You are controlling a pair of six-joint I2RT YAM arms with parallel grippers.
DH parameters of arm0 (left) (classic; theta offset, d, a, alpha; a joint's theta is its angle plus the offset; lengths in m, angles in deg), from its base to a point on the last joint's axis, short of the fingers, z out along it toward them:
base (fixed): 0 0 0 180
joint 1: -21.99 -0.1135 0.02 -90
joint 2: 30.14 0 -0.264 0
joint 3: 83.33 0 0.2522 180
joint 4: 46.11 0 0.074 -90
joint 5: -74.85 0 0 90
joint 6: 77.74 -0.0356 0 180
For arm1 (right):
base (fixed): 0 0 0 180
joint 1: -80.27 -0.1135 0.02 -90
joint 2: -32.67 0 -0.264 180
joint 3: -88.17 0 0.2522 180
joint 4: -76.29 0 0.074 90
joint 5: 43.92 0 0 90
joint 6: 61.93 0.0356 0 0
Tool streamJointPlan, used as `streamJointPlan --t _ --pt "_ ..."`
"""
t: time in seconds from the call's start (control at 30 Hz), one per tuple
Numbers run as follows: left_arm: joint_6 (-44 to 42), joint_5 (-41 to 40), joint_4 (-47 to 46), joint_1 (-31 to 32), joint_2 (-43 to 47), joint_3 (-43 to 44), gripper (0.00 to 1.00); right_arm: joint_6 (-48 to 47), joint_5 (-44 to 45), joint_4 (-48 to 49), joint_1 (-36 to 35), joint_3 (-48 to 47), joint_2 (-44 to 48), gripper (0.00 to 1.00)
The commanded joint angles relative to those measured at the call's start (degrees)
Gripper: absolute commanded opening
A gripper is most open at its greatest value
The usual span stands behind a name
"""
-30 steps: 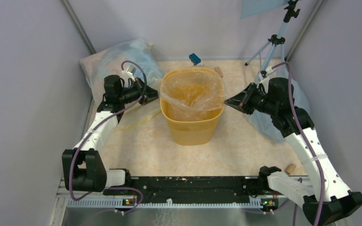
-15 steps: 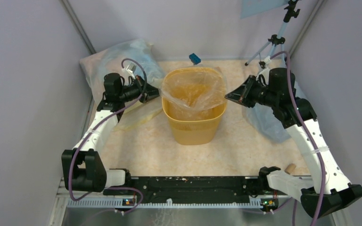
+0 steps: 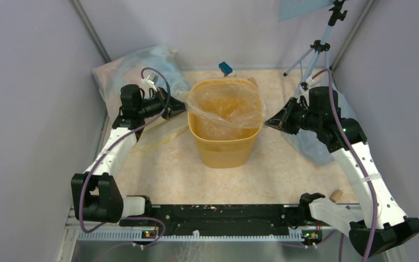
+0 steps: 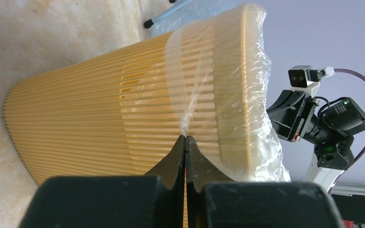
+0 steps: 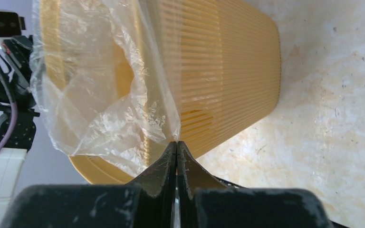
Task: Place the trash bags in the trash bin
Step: Place the trash bag in the trash bin.
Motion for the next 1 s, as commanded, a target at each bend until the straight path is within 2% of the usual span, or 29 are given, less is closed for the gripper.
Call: streamJointPlan --t 0.0,0.13,0.37,0.97 --pt "0.0 1.2 -2.1 0.8 0.2 1.8 0.00 0.3 -1.9 -0.7 0.2 2.1 0.8 0.00" --pt "-0.2 0.8 -1.9 1.3 0.4 0.9 0.00 0.6 -6.5 1.6 0.2 5.3 0.6 0.00" --pt "-0.5 0.3 -1.9 1.8 1.0 -0.5 0.00 -0.4 -9.2 3.6 0.2 5.7 0.0 0.00" --pt "-0.5 -1.0 -5.0 5.1 0.8 -5.1 0.00 -3.2 -11.1 4.7 0.2 8.8 -1.1 0.00"
